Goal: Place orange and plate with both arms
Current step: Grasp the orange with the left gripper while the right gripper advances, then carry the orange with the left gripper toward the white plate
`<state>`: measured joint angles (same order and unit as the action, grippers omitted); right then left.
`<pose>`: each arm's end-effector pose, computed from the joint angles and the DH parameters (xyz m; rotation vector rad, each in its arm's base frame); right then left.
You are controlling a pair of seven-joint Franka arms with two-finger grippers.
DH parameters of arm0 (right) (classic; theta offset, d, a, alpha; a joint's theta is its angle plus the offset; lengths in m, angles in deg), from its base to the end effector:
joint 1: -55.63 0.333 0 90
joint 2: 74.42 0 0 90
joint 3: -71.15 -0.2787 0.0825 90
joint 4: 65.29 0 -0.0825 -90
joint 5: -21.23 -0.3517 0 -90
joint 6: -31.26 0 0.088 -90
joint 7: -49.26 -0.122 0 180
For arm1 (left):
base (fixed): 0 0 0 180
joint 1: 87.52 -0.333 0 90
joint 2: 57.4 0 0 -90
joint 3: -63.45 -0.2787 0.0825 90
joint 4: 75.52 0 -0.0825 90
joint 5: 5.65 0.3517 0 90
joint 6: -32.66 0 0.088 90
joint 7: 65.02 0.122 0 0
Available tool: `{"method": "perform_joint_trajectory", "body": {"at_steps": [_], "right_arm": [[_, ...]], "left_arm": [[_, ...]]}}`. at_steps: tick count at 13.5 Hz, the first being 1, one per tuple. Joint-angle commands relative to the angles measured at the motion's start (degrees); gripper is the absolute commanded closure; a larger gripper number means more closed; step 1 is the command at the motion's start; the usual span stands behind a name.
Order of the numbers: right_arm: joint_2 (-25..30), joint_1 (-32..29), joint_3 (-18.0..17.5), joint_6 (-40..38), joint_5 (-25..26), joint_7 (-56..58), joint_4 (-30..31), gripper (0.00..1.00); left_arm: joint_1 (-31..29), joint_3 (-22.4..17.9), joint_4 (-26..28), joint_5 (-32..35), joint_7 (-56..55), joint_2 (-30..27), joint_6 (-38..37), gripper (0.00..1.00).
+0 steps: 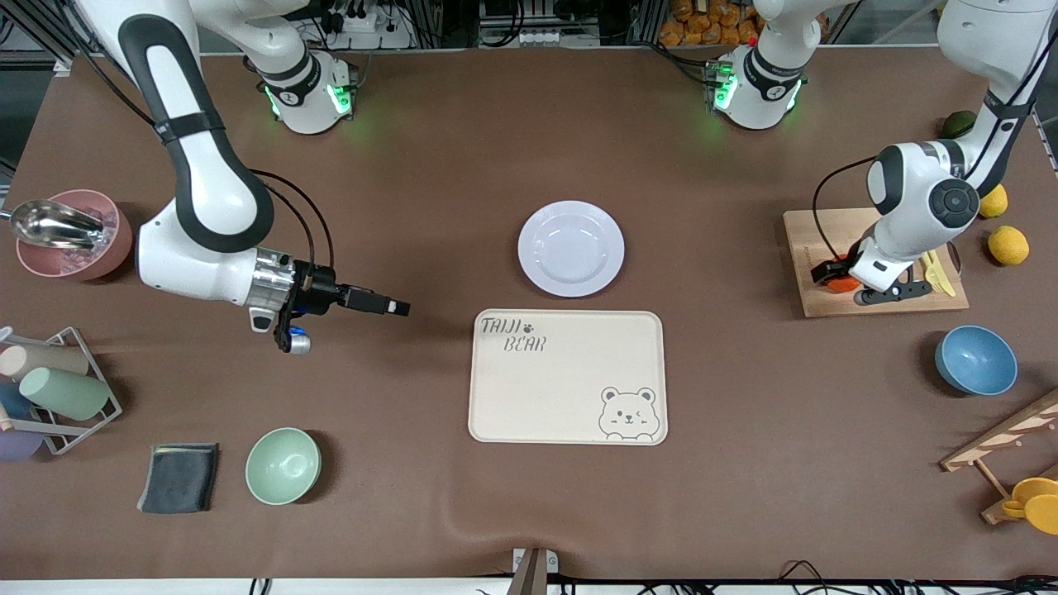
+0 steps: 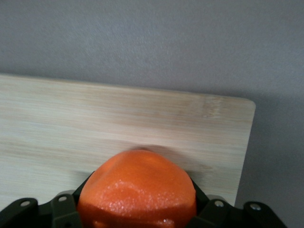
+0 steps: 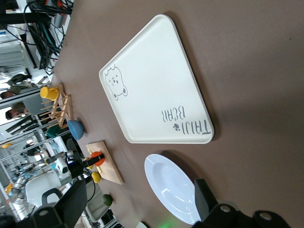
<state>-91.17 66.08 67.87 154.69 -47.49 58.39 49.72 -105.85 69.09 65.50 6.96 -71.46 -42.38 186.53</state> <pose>0.5409 0.1825 0.2964 -2.1530 0.4338 0.1983 0.4438 0.0915 0.1682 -3.0680 -0.2111 0.0579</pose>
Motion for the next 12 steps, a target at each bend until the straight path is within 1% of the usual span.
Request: {"method": "perform_joint_trajectory", "body": {"at_steps": [1,4,6,8,10,11,12], "right_arm": [[0.67,0.72,0.11,0.67,-5.62,4.47,2.41,0.00],[0.67,1.33,0.11,0.59,-12.74,13.51,6.09,0.00],[0.67,1.77,0.11,0.32,-16.52,17.31,7.95,0.00],[0.50,3.70,0.11,0.67,-17.68,18.55,8.65,0.00],[-0.03,3.79,0.11,0.59,-17.77,19.87,8.92,0.00],[-0.29,3.88,0.11,0.67,-17.86,20.57,9.18,0.00],[-0.56,4.23,0.11,0.67,-19.08,21.10,9.27,0.00]], "left_arm": [[-0.74,0.07,0.14,1.45,2.12,-4.72,-3.65,0.89],[-0.74,0.15,-1.35,1.45,2.92,-8.15,-8.22,0.89],[-0.56,1.03,-3.20,1.10,2.92,-9.65,-11.56,0.92],[-0.56,2.78,-7.32,0.49,2.13,-9.92,-17.00,0.94],[-0.48,4.98,-11.71,-3.71,1.95,-9.57,-22.10,0.94],[-0.39,6.21,-12.95,-5.91,1.43,-9.57,-23.95,0.94],[-0.39,7.79,-13.66,-7.06,-0.40,-9.57,-25.19,0.94]]}}
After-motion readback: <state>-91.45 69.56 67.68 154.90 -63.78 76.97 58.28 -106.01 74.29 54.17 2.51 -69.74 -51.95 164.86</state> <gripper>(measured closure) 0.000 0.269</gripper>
